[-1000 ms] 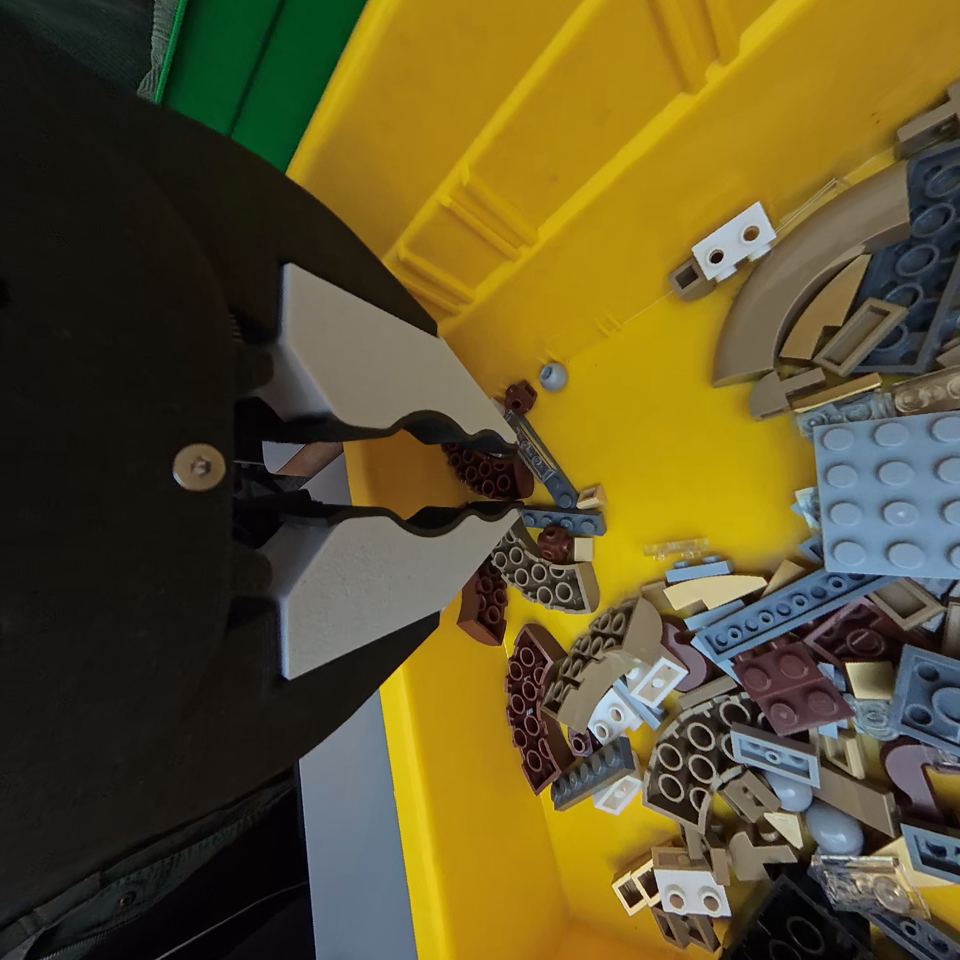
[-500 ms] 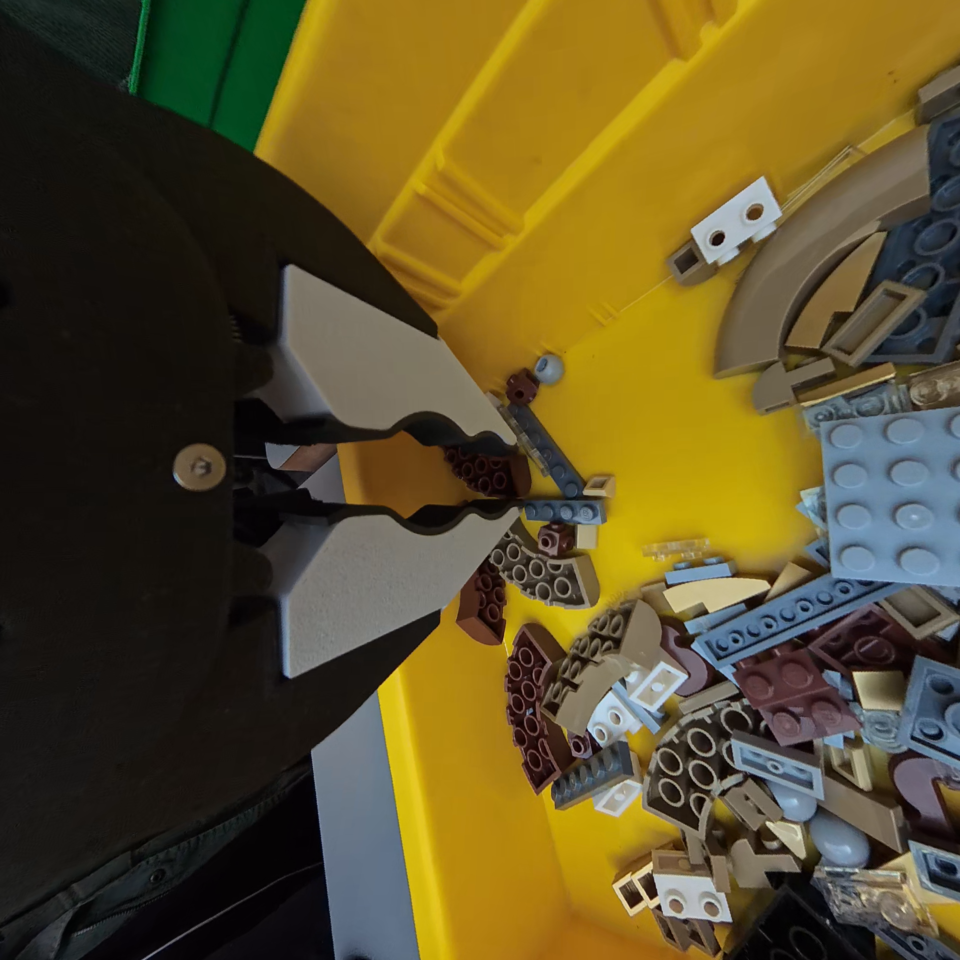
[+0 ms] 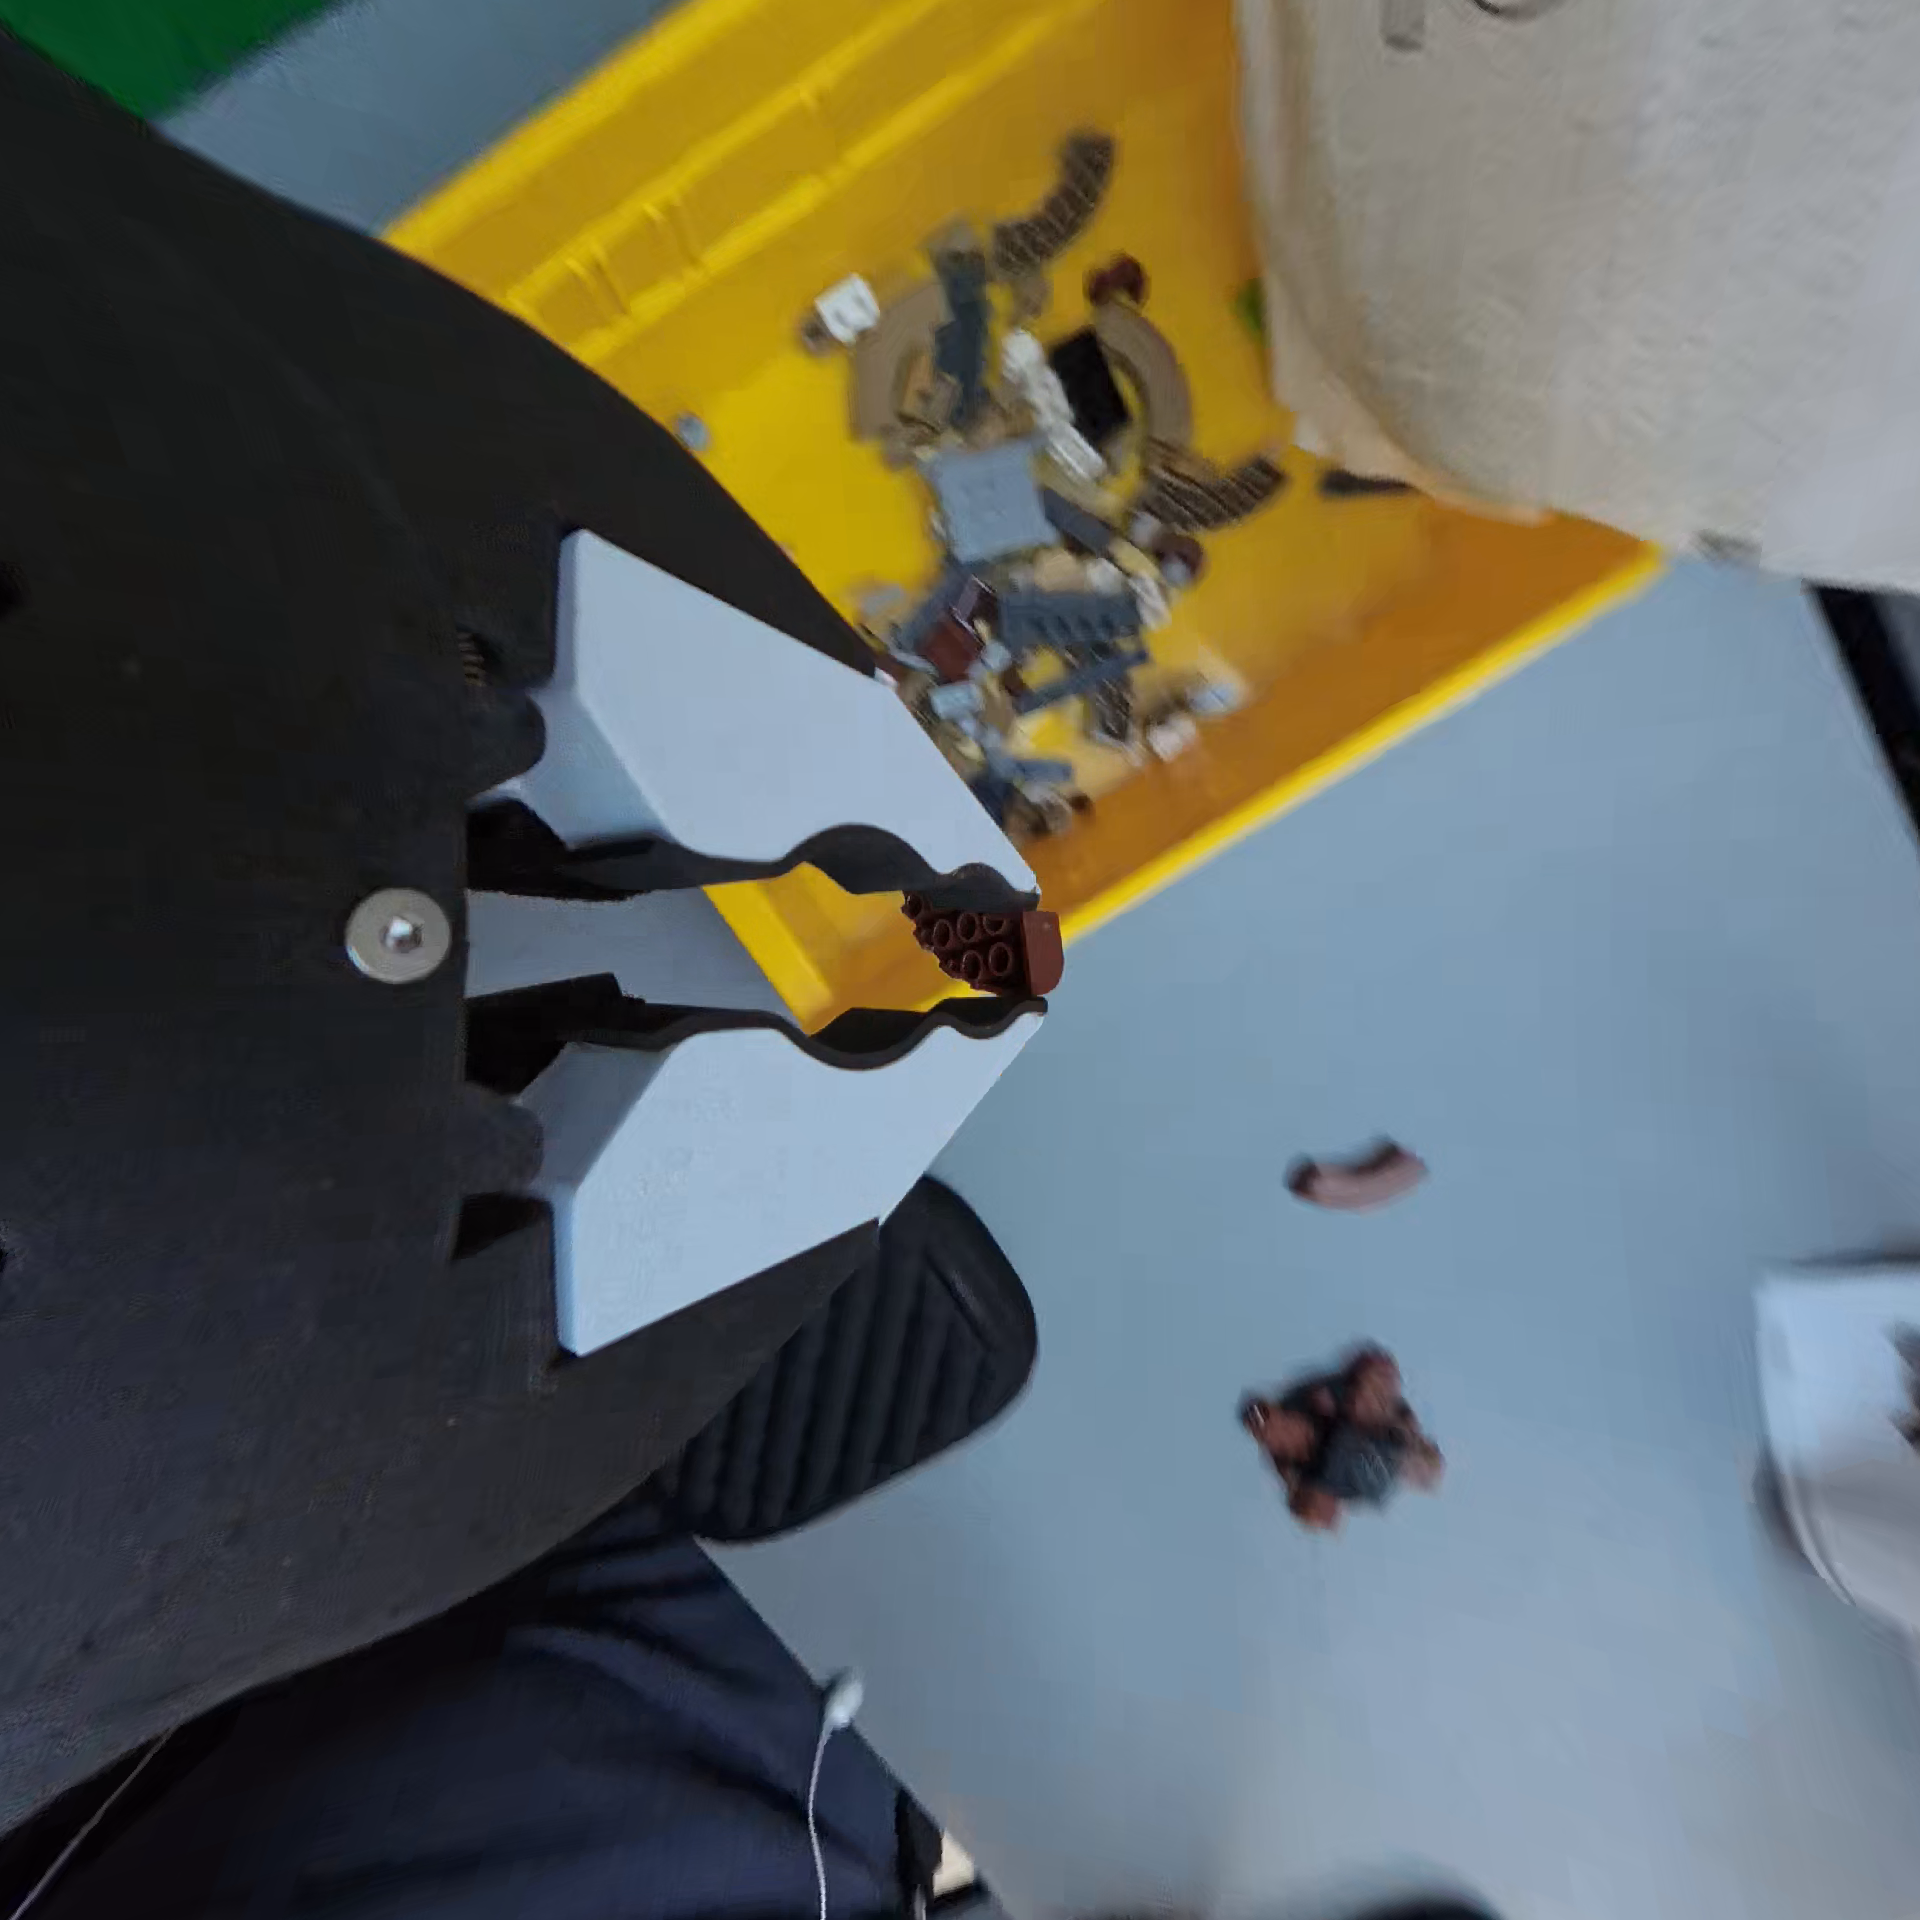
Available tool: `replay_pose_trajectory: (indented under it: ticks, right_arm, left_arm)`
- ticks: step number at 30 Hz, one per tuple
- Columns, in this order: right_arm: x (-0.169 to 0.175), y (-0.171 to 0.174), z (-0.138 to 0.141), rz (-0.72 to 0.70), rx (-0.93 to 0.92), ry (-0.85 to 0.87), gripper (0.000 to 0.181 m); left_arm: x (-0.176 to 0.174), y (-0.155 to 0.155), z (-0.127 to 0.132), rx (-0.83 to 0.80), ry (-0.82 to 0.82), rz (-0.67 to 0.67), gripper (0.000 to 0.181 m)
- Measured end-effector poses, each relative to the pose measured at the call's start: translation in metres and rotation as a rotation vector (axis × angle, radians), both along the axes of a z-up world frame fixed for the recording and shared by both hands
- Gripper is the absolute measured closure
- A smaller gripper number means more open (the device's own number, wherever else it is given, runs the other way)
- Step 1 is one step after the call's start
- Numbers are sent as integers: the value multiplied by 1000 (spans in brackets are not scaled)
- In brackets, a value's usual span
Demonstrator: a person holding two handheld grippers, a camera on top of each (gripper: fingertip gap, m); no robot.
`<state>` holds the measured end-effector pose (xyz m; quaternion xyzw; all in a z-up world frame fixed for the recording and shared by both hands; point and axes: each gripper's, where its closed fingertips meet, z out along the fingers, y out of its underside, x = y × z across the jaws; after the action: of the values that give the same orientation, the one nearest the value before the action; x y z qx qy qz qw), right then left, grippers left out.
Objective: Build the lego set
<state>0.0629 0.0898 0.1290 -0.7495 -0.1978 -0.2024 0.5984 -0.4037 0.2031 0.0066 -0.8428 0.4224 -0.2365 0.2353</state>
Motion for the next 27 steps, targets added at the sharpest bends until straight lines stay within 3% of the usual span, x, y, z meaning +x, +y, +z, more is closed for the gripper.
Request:
replay_pose_trajectory:
  ticks: [3, 6, 8, 10, 16, 21, 22, 24, 27]
  right_arm:
    - [-91, 11, 3, 364, 20, 81, 147]
    - [-217, -17, -9, 959, -100, 265, 147]
    - [-263, -26, -22, 1135, -182, 341, 146]
    - [-292, -29, -41, 1213, -275, 364, 144]
    - [-324, -17, -67, 1141, -274, 260, 144]
    - [-329, -15, -67, 1135, -236, 240, 165]
    - [-324, -14, -71, 1117, -262, 219, 165]
    - [-298, 0, -85, 1002, -342, 142, 165]
    - [-213, 15, -163, 679, -742, -51, 165]
  left_arm:
    - [68, -44, 50, 71, -368, -161, 167]
    - [114, -100, 76, -33, -654, -373, 167]
    - [131, -133, 84, -114, -765, -524, 167]
    - [145, -139, 83, -125, -805, -550, 167]
    - [155, -136, 85, -175, -894, -535, 167]
    - [156, -132, 84, -187, -907, -522, 167]
    - [156, -128, 82, -190, -896, -500, 166]
    - [150, -116, 81, -168, -878, -455, 129]
    - [126, -69, 54, 58, -678, -241, 132]
